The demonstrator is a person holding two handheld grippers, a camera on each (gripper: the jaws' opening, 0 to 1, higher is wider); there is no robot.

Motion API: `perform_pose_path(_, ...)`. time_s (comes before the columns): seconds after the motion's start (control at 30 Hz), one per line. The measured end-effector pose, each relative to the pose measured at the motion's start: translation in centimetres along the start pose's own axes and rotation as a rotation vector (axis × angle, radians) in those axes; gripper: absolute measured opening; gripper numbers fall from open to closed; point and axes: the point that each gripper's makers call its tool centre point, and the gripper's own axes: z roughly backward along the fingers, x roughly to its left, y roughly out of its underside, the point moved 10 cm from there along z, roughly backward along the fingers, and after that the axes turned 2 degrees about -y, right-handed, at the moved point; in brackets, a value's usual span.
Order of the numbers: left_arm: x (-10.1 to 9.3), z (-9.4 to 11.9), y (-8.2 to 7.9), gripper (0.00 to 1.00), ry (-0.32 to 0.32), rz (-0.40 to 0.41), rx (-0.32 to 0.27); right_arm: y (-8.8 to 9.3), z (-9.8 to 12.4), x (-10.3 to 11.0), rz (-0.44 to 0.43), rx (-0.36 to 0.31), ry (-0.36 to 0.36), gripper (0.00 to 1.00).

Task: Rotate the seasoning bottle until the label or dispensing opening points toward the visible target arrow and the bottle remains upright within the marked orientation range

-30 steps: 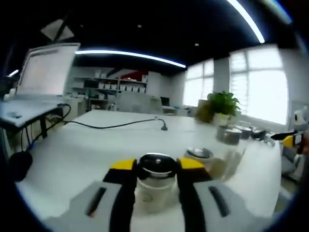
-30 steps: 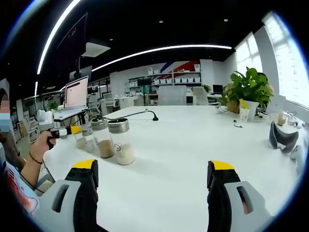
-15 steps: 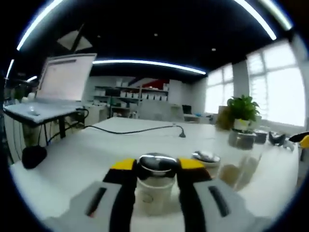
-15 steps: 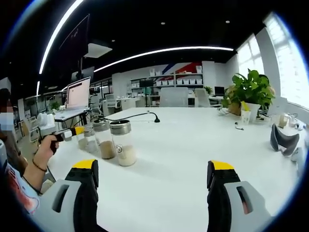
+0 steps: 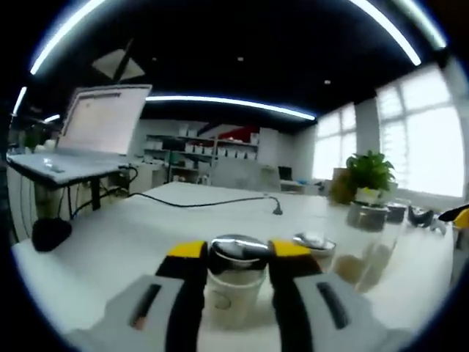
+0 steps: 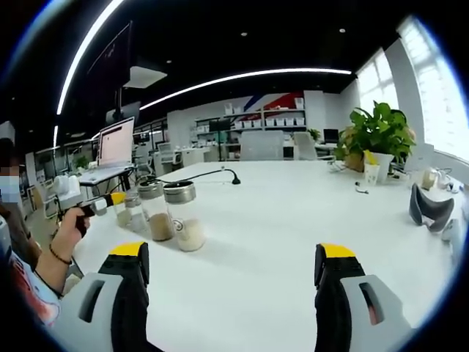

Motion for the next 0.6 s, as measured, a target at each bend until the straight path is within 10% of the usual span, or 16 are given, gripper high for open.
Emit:
perform_pose_path(0.3, 0.6, 0.9, -2.2, 0.51, 0.011, -0.103, -0.053, 0.0, 0.0, 0.1, 0.004, 0.001, -0.002, 0.98)
perform_pose_path(0.6, 2.2, -0.4, -4.7, 0.55, 0.530, -0.141, 0.049, 0.0, 0.1, -0.1, -0.015, -0.008, 0.012, 0.99)
